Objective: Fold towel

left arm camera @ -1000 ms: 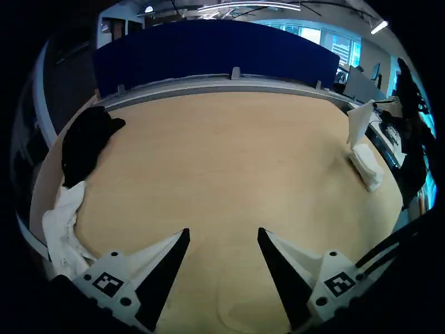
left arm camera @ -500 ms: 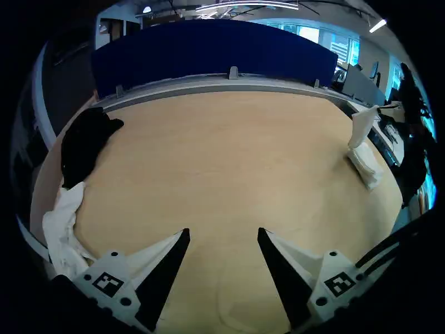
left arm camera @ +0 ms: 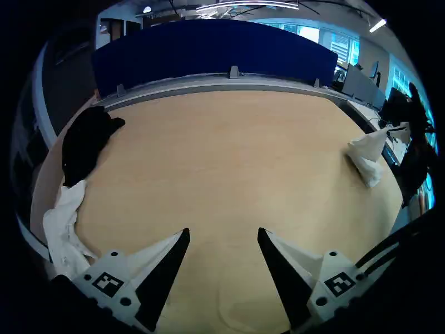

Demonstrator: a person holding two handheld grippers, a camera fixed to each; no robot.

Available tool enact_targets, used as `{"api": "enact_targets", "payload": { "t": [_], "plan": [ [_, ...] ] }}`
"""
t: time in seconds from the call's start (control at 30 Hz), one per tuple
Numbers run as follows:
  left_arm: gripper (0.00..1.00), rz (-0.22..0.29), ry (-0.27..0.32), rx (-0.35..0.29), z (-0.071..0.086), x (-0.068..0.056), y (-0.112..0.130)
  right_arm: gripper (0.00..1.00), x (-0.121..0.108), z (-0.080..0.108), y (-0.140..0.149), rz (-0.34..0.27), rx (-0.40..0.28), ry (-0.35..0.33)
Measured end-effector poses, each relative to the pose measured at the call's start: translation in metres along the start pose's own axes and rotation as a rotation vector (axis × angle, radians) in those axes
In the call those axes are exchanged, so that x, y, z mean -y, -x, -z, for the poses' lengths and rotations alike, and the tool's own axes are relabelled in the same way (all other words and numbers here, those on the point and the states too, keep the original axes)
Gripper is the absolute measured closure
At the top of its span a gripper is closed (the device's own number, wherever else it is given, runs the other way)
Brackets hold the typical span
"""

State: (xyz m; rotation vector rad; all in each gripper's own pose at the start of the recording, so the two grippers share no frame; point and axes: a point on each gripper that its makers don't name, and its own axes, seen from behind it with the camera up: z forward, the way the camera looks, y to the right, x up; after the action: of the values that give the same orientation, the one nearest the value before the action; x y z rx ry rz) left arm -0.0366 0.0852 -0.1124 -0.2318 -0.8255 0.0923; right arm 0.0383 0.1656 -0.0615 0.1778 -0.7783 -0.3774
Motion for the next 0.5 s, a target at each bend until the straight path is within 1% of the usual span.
{"api": "enact_targets", "payload": {
  "t": [0.17, 0.5],
  "plan": [
    [0.10, -0.001, 0.001, 0.001, 0.001, -0.002, 0.000, 0.97, -0.002, 0.000, 0.024, -0.034, 0.035, 0.011],
    [0.10, -0.001, -0.004, 0.001, 0.002, -0.001, 0.001, 0.97, -0.004, -0.004, 0.054, -0.079, 0.078, 0.027]
  ]
}}
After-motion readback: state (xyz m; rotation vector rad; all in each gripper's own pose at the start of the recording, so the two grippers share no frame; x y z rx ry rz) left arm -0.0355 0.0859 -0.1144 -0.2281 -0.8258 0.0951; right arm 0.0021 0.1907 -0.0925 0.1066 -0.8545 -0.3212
